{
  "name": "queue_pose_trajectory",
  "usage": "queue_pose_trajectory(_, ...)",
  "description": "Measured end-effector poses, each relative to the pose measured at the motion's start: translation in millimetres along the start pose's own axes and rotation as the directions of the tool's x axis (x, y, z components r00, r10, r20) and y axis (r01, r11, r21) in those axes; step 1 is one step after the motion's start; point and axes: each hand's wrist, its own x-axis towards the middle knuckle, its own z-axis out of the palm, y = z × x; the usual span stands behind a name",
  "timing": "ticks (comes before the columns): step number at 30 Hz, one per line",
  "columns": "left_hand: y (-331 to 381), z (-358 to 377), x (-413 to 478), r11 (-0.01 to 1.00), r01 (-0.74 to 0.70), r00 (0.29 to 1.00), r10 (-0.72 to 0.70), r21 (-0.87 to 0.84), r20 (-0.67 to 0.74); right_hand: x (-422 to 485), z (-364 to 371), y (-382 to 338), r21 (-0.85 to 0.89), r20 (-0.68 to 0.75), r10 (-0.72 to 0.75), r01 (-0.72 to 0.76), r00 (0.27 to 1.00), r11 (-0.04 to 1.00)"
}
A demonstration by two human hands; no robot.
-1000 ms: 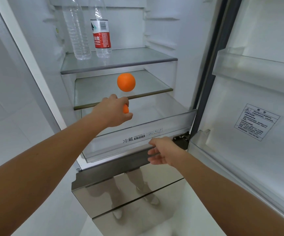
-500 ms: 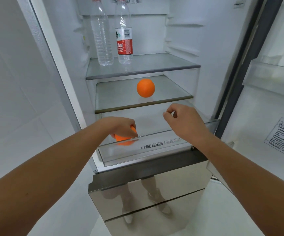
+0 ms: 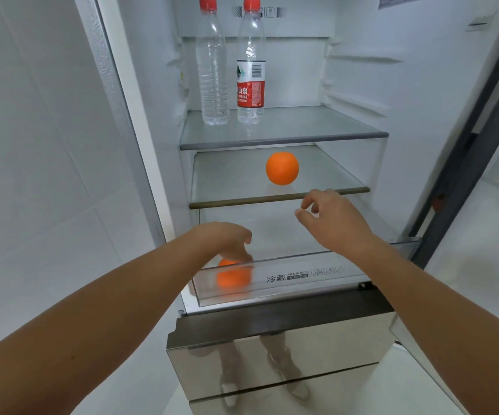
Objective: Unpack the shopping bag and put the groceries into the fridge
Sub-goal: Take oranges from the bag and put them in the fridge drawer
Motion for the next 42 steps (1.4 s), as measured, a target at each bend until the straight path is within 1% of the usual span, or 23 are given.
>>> queue_pose_trajectory(3,-4.0,-11.3,-11.4,0.999,-0.026,0.992,0.022,-0.032,-0.127,26.7,2.9,-3.1,-0.026,0.009,-0.051,0.052,0.999,0.998)
queue_pose_trajectory(5,-7.0,-16.6,-20.4,0.998,-0.037,0.983,0.026,-0.058,-0.182,47.7,8.3,-6.5,-0.058,0.024,-0.059,0.060,0.998,0.997)
queue_pose_trajectory(7,-10.3,-19.4,-31.4,0.996,-0.035,0.977,0.017,-0.079,-0.213,69.7,14.3,-10.6,-0.067,0.053,-0.043,0.047,0.998,0.997)
queue_pose_trajectory(10,-18.6,-20.0,-47.4,0.996,-0.009,0.966,-0.014,-0.088,-0.260,101.5,22.6,-14.6,-0.042,0.142,-0.014,0.021,0.990,0.999)
queue_pose_trajectory(12,-25.3,-19.9,-55.9,0.995,0.010,0.955,-0.040,-0.104,-0.292,120.1,29.8,-13.9,-0.057,0.190,-0.002,0.013,0.982,0.998)
queue_pose_trajectory(15,-28.3,-18.3,-63.0,0.990,0.012,0.942,-0.059,-0.142,-0.331,138.4,43.7,-8.8,-0.079,0.223,0.027,-0.010,0.975,0.997)
queue_pose_trajectory(18,-22.6,-15.9,-65.0,0.990,0.012,0.937,-0.059,-0.138,-0.346,141.9,52.9,-4.0,-0.067,0.167,0.029,-0.018,0.986,0.998)
queue_pose_trajectory(21,-19.2,-17.4,-62.0,0.991,0.010,0.923,-0.062,-0.136,-0.381,135.1,53.9,0.0,-0.044,0.088,-0.032,0.036,0.996,0.998)
queue_pose_trajectory(24,-16.2,-21.5,-55.5,0.991,0.004,0.911,-0.060,-0.136,-0.409,120.9,45.0,-0.6,-0.014,0.080,-0.062,0.063,0.995,0.998)
queue_pose_trajectory(29,-5.9,-25.3,-41.4,0.990,-0.002,0.886,-0.063,-0.140,-0.459,81.8,20.1,-7.7,0.012,0.074,-0.067,0.066,0.995,0.998)
queue_pose_trajectory(32,-0.1,-29.7,-34.5,0.985,-0.028,0.889,-0.054,-0.172,-0.454,58.3,7.6,-9.0,0.023,0.145,-0.051,0.048,0.988,0.999)
queue_pose_trajectory(35,2.8,-35.3,-29.6,0.979,-0.056,0.891,-0.038,-0.194,-0.453,43.7,4.8,-7.5,-0.019,0.294,-0.028,0.035,0.955,0.999)
queue_pose_trajectory(38,3.9,-37.7,-27.3,0.976,-0.071,0.882,-0.034,-0.205,-0.471,39.0,15.2,-4.0,-0.091,0.470,0.013,0.034,0.883,0.995)
queue_pose_trajectory(42,3.4,-35.3,-25.7,0.973,-0.086,0.882,-0.027,-0.215,-0.471,43.1,33.6,-3.7,-0.203,0.661,0.111,0.034,0.743,0.979)
